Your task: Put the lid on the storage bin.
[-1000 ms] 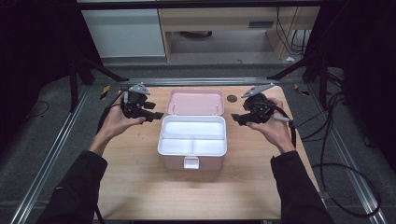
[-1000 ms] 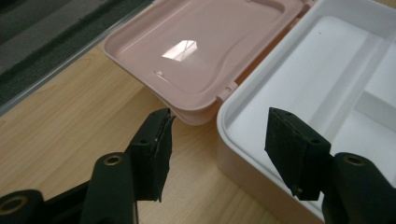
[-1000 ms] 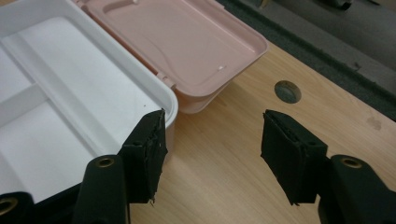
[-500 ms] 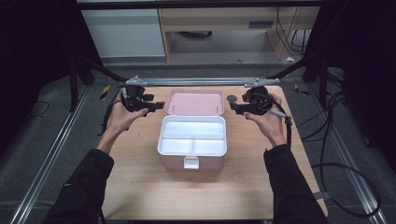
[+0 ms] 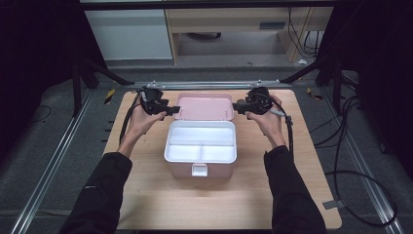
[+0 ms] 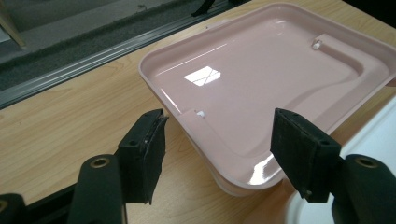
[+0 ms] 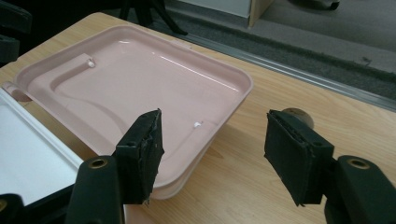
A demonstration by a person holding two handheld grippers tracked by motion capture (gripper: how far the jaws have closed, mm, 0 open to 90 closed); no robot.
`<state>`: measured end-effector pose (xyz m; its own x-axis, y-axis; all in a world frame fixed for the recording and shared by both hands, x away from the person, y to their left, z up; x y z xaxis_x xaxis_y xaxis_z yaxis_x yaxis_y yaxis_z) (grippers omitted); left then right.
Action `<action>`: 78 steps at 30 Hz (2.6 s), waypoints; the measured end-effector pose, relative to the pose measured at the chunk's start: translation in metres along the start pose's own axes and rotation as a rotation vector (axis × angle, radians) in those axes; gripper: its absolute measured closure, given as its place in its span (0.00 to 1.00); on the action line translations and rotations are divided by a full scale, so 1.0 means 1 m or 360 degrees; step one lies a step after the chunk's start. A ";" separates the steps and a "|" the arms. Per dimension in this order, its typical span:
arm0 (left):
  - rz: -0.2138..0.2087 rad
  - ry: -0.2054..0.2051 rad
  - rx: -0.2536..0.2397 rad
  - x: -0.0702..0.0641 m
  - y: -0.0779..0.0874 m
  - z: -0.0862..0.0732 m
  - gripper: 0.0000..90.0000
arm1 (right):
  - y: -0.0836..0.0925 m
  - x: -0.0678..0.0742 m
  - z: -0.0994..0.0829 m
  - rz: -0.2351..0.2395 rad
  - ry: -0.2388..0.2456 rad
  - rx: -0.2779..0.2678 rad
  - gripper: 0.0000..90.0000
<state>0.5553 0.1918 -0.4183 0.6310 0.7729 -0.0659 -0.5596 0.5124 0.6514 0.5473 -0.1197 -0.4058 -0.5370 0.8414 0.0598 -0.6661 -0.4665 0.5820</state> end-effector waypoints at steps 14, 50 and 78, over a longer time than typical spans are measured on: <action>-0.0017 0.0076 0.0072 0.009 -0.032 -0.011 0.37 | -0.050 0.003 -0.016 0.0054 -0.0049 0.0135 0.43; -0.0128 0.0137 -0.0112 0.008 -0.018 0.001 0.45 | -0.051 0.007 -0.002 0.0127 -0.0127 0.0040 0.52; -0.0064 -0.0107 -0.0149 -0.028 0.034 0.021 0.45 | 0.017 0.025 0.020 0.0085 0.0027 -0.0115 0.52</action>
<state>0.5295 0.1795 -0.3782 0.6868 0.7259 -0.0377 -0.5788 0.5775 0.5758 0.5333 -0.1007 -0.3781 -0.5813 0.8102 0.0752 -0.6714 -0.5298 0.5181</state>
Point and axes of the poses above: each handheld gripper's, and its own axes: y roughly backward along the jaws, z roughly out of its top, x roughly to its left, the point moved 5 cm from there along -y, roughly forward along the jaws, and after that the axes turned 1 degree about -z, right-handed, at the moved point
